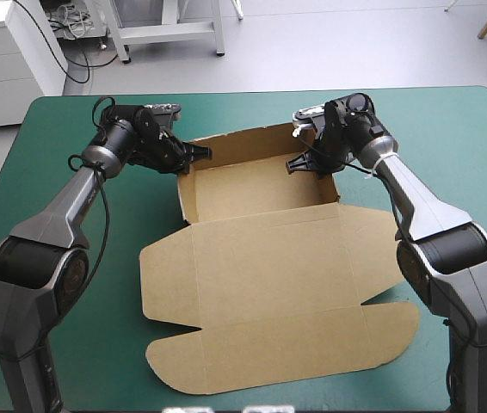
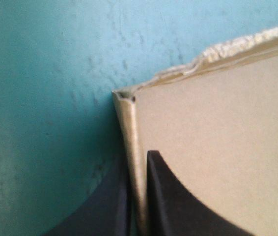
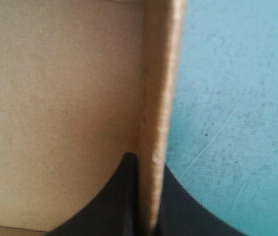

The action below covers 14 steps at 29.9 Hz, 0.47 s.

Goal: Fold the box

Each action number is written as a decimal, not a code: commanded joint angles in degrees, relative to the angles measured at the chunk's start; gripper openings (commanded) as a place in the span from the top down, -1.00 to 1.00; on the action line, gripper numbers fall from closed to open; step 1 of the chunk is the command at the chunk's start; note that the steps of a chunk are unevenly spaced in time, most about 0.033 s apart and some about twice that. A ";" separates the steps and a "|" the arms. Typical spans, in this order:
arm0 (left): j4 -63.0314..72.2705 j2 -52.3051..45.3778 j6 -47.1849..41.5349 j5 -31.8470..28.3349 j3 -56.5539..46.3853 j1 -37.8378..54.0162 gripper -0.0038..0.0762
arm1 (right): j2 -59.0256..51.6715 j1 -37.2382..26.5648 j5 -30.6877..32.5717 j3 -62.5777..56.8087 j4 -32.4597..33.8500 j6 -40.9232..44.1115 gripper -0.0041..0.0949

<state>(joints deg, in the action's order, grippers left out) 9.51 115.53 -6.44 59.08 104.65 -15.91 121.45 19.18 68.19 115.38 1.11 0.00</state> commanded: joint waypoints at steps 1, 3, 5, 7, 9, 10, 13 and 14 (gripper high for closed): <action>0.70 0.22 2.38 0.92 0.94 -0.81 0.92 | -0.80 -1.00 -1.17 1.80 -1.84 -2.92 0.96; 0.97 1.22 2.38 0.80 0.94 -0.81 0.92 | 0.42 -1.97 -1.17 1.80 -1.84 -3.42 0.96; 1.60 1.84 2.38 0.61 0.94 -0.81 0.92 | 0.78 -2.68 -1.17 1.80 -1.75 -4.34 0.96; 1.71 2.11 2.38 0.27 1.06 -1.11 0.92 | 0.78 -2.93 -1.44 2.20 -1.75 -5.27 0.96; 2.03 2.11 3.76 0.28 1.44 -1.40 0.92 | 0.78 -3.05 -1.31 3.09 -1.45 -5.27 0.96; 2.60 2.11 5.10 0.68 1.87 -1.49 0.91 | 0.78 -3.14 -1.31 3.65 -1.45 -5.27 0.96; 6.66 2.11 10.82 1.49 3.62 -1.49 0.73 | 0.78 -3.14 -1.22 5.15 -1.56 -5.27 0.89; 7.41 2.11 12.21 1.49 4.17 -1.49 0.66 | 0.78 -3.14 -1.22 5.78 -1.69 -5.27 0.83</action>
<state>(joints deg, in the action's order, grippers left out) 10.64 118.34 -1.60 60.07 107.43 -16.26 124.62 16.83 70.35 118.54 -2.01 -2.27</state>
